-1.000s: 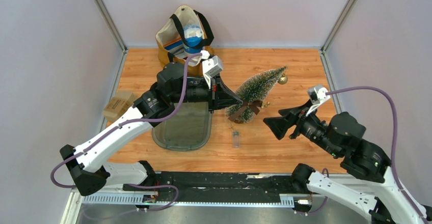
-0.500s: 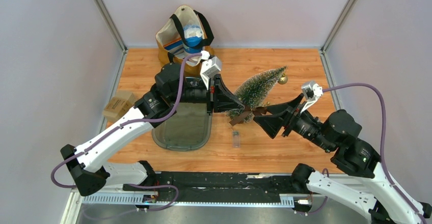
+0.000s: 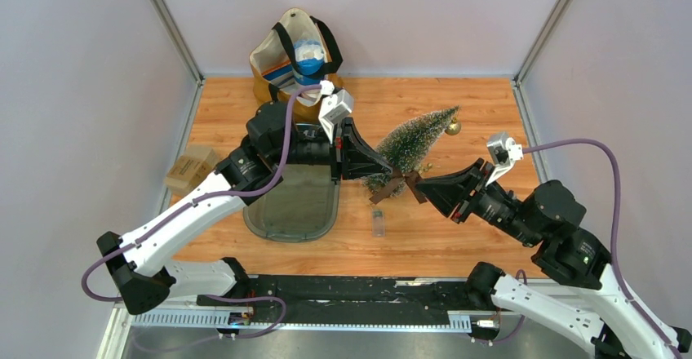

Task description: Decorate the small christmas tree

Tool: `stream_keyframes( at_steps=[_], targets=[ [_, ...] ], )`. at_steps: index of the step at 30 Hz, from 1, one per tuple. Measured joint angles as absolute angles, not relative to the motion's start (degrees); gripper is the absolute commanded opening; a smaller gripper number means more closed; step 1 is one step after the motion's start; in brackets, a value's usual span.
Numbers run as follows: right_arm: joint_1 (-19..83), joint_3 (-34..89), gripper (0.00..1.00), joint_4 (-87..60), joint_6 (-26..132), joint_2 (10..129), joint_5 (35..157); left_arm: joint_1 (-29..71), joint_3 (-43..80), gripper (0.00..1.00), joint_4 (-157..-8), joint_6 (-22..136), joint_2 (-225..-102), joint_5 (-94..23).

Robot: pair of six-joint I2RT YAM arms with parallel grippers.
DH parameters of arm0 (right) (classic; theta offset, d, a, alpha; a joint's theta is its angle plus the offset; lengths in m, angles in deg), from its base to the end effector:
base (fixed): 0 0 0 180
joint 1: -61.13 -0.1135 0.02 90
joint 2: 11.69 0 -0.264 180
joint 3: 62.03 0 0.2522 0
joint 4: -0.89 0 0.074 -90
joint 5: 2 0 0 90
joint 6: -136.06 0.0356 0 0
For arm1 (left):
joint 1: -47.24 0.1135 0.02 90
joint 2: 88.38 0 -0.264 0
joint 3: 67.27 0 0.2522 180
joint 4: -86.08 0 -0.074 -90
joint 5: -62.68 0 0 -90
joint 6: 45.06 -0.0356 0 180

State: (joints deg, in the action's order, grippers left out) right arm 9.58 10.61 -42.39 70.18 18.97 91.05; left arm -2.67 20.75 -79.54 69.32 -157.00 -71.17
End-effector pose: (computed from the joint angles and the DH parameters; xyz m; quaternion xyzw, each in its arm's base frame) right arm 0.0544 0.0716 0.4143 -0.1876 0.6900 0.4437 0.5402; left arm 0.1492 -0.2155 0.4518 0.4070 0.5503 -0.6141 0.3930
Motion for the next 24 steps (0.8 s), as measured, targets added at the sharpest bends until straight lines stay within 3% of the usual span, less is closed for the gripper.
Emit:
stream_keyframes(
  at_steps=[2,24],
  targets=[
    [9.58,10.61,0.0,-42.11,70.07,18.66,90.89,-2.67,20.58,0.0,-79.56,69.32,-157.0,-71.15],
    [9.58,10.59,0.0,-46.04,68.32,20.76,73.89,-2.67,24.93,0.0,-72.8,64.12,-165.89,-61.27]
  ],
)
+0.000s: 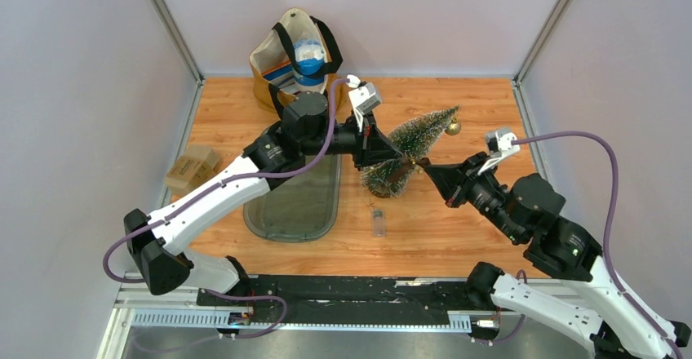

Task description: Decorate the small christmas tree

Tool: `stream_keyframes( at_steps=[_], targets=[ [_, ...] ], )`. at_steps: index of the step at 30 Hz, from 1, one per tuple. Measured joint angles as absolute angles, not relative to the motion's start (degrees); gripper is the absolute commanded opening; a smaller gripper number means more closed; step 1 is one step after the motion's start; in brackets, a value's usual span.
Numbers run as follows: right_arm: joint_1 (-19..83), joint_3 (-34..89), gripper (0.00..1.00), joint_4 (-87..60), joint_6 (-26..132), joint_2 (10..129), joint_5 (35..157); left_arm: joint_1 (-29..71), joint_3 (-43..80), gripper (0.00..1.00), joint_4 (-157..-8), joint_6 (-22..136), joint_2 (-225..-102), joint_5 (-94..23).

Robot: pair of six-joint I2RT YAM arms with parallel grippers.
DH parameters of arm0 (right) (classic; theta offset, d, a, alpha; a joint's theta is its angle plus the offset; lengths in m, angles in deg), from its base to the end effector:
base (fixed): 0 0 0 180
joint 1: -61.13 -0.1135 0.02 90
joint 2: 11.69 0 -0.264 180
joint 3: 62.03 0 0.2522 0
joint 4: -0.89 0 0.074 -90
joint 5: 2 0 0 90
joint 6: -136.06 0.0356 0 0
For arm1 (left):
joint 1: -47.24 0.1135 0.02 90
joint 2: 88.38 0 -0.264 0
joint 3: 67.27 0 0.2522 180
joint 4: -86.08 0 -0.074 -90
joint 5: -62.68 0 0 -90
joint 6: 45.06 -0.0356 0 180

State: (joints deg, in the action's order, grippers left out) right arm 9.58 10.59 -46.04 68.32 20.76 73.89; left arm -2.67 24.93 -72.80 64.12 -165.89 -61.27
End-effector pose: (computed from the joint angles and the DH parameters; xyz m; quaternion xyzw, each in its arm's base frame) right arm 0.0676 0.0711 0.4051 -0.1086 0.7384 0.3224 0.5822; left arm 0.1843 -0.2498 0.4236 0.3766 0.6361 -0.5407 0.4015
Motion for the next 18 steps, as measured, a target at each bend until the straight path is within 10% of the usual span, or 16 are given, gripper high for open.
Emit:
stream_keyframes(
  at_steps=[18],
  targets=[
    [9.58,10.61,0.0,-50.19,65.68,22.82,68.99,-2.67,32.31,0.0,-65.59,59.94,-170.24,-54.65]
  ],
)
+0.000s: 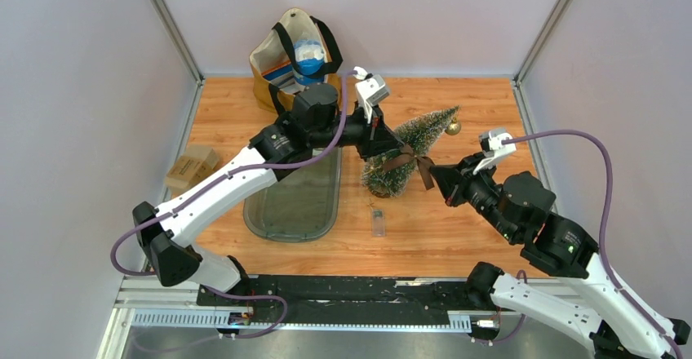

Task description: Decorate the small christmas tree

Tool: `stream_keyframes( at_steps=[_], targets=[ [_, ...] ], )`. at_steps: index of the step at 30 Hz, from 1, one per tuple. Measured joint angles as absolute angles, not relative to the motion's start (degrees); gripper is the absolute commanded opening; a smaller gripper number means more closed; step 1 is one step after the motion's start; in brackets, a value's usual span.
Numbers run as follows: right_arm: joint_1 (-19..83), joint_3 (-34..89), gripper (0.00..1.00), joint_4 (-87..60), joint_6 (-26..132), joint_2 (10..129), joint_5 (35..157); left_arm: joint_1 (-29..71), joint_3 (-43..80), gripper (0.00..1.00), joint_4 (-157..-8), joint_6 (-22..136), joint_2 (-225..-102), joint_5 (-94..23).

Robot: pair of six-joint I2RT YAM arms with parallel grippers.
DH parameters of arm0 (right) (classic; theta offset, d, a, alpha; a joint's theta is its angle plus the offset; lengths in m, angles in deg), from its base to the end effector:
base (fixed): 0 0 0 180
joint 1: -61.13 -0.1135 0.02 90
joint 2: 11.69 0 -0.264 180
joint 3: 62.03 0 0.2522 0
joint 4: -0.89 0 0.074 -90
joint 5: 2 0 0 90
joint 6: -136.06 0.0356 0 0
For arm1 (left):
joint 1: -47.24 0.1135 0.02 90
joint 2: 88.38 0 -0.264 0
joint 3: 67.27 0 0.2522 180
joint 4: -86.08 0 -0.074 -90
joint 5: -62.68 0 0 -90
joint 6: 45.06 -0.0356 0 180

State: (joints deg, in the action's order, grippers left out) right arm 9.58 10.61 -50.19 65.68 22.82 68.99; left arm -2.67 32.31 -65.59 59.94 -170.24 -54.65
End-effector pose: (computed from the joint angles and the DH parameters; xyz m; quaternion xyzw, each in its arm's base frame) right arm 0.0748 0.0756 0.3947 -0.1133 0.7701 0.2524 0.5748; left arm 0.1979 -0.2604 0.4322 0.3682 0.6680 -0.4864 0.4261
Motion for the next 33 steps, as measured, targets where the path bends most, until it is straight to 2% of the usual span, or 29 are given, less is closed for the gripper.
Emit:
stream_keyframes(
  at_steps=[12,33],
  targets=[
    [10.43,10.61,0.01,-50.17,63.88,25.31,65.71,-2.67,34.06,0.0,-64.52,59.9,-173.59,-52.66],
    [18.52,10.59,0.01,-44.75,62.31,29.37,66.15,-2.49,36.58,0.0,-64.52,58.22,-176.36,-46.89]
  ],
)
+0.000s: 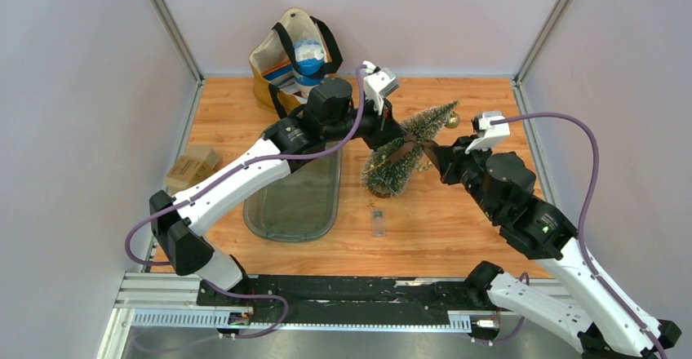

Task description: Decorate the small christmas tree

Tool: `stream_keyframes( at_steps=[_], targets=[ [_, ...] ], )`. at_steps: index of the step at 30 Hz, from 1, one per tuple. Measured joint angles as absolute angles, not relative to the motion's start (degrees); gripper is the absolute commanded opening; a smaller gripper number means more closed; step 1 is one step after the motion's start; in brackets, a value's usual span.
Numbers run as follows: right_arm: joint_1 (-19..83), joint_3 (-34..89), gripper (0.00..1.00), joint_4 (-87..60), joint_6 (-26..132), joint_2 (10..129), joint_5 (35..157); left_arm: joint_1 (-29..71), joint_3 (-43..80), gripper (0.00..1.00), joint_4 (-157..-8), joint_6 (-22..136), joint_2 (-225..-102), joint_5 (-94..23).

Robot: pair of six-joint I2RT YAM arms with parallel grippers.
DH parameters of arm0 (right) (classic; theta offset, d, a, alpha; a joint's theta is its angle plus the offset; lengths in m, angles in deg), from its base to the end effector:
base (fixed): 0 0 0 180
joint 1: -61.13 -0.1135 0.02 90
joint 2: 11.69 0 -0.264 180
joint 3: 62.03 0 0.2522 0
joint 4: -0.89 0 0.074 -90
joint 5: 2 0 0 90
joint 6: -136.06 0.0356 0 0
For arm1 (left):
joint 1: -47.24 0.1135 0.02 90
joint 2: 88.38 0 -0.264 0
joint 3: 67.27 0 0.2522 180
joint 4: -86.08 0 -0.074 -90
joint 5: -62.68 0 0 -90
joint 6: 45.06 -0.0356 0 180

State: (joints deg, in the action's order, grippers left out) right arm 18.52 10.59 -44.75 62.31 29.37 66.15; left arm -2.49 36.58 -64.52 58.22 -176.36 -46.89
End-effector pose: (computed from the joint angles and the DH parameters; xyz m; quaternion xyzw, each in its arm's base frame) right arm 0.1118 0.0848 0.3929 -0.0630 0.7803 0.1666 0.5994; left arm 0.2222 -0.2807 0.4211 0.3420 0.7023 -0.4325 0.4502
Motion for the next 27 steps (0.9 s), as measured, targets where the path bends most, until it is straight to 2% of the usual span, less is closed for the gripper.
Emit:
stream_keyframes(
  at_steps=[27],
  targets=[
    [20.83,7.66,0.08,-40.77,63.12,31.47,67.18,-2.23,36.6,0.0,-64.5,58.06,-177.43,-41.93]
  ],
)
